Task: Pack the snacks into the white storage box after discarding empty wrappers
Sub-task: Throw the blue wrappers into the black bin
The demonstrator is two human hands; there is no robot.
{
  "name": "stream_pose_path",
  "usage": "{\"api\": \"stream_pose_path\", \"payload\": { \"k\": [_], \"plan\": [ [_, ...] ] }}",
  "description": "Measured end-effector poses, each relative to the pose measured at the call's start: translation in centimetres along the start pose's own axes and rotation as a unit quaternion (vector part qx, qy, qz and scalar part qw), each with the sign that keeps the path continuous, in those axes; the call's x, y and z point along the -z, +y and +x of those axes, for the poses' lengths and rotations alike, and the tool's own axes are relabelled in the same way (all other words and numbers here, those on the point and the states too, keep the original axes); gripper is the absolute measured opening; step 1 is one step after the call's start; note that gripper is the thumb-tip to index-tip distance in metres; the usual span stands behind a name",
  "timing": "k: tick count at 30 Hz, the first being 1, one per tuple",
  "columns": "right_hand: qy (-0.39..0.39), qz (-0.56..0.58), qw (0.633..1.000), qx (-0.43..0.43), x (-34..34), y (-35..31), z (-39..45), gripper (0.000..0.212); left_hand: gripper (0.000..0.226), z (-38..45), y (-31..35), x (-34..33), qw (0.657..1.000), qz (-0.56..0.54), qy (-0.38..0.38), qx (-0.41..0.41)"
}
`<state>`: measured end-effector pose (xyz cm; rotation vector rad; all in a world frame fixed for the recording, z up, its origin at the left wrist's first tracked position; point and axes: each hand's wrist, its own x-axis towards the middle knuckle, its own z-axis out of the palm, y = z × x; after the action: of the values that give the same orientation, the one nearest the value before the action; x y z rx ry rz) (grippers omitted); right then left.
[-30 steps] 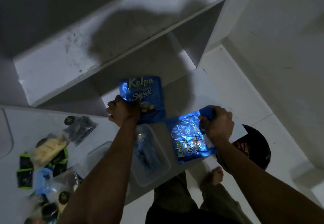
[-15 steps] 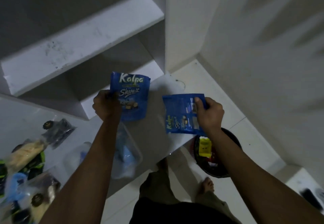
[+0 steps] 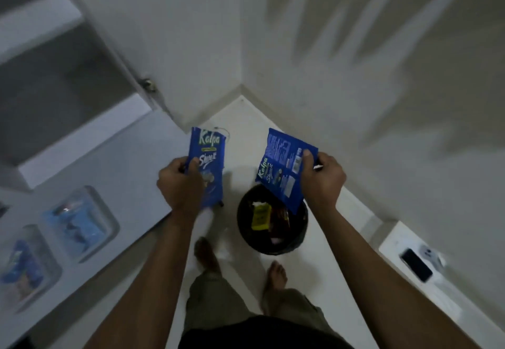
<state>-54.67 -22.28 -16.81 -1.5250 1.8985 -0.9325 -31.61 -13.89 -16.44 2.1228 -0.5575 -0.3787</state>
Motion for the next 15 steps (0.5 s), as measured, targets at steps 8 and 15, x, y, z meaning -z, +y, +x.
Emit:
{"api": "stream_pose_path", "payload": {
  "k": [8,15],
  "plan": [
    [-0.045,-0.094,0.988,-0.111,1.0,9.8,-1.8,0.036,0.022,-8.2,-3.8,-9.8,0.988,0.052,-0.116,0.085],
    [-0.070,-0.121,0.972,-0.188,-4.8,18.0,-2.4,0.033,0.023,-9.3,-9.6,-17.4,0.976,0.109,-0.144,0.122]
  ]
}}
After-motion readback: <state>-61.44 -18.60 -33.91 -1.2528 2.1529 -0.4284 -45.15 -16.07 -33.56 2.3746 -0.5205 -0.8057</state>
